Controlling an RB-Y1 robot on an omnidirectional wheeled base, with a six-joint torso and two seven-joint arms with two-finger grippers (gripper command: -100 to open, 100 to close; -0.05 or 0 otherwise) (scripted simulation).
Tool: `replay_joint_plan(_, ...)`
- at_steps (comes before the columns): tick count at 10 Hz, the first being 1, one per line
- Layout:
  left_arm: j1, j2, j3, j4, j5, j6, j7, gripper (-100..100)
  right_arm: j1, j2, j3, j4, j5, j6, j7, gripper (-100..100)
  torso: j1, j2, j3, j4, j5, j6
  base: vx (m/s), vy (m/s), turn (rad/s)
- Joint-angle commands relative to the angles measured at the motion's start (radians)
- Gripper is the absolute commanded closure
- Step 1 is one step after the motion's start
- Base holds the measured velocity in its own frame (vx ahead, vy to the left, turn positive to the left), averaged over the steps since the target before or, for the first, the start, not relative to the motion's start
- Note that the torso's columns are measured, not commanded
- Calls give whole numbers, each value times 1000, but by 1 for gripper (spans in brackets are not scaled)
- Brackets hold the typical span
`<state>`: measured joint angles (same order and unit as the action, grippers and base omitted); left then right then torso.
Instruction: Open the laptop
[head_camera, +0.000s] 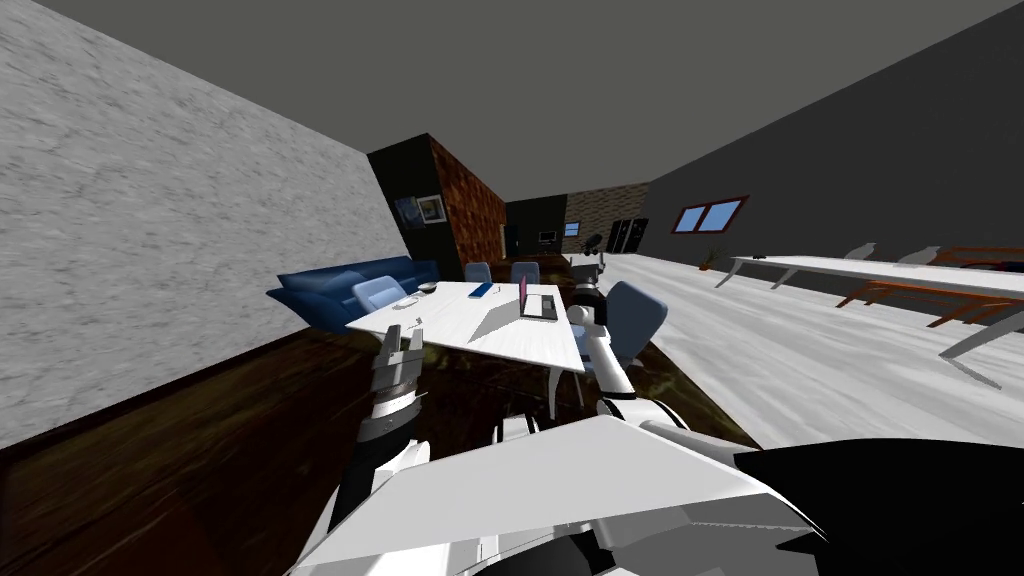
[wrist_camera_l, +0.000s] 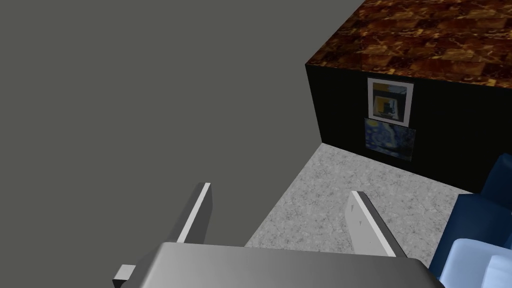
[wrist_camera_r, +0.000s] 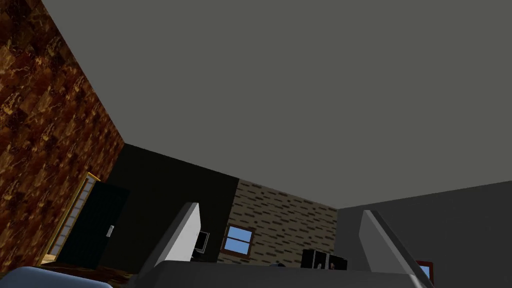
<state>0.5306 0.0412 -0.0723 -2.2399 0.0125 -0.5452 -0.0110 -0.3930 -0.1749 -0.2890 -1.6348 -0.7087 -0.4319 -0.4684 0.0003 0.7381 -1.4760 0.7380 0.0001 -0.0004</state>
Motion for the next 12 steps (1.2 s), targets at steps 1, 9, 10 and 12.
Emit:
replay_joint_plan(1,0,0,0,0,0,0,0,0,-63,4,-35,69,-70,5,-44,-100,0,0,0,0,0,1,-16,8,150)
replay_joint_plan(9,0,0,0,0,0,0,0,0,-215,8,-138,265,-262,22,-156,-100,0,0,0,0,0,1,-11,16,114)
replay_joint_plan(10,0,0,0,0,0,0,0,0,-215,8,-138,291,-263,22,-156,-100,0,0,0,0,0,0,-6,21,78)
replay_joint_plan(12,0,0,0,0,0,0,0,0,-248,10,-163,343,-307,26,-183,-100,0,0,0,0,0,0,-5,25,104)
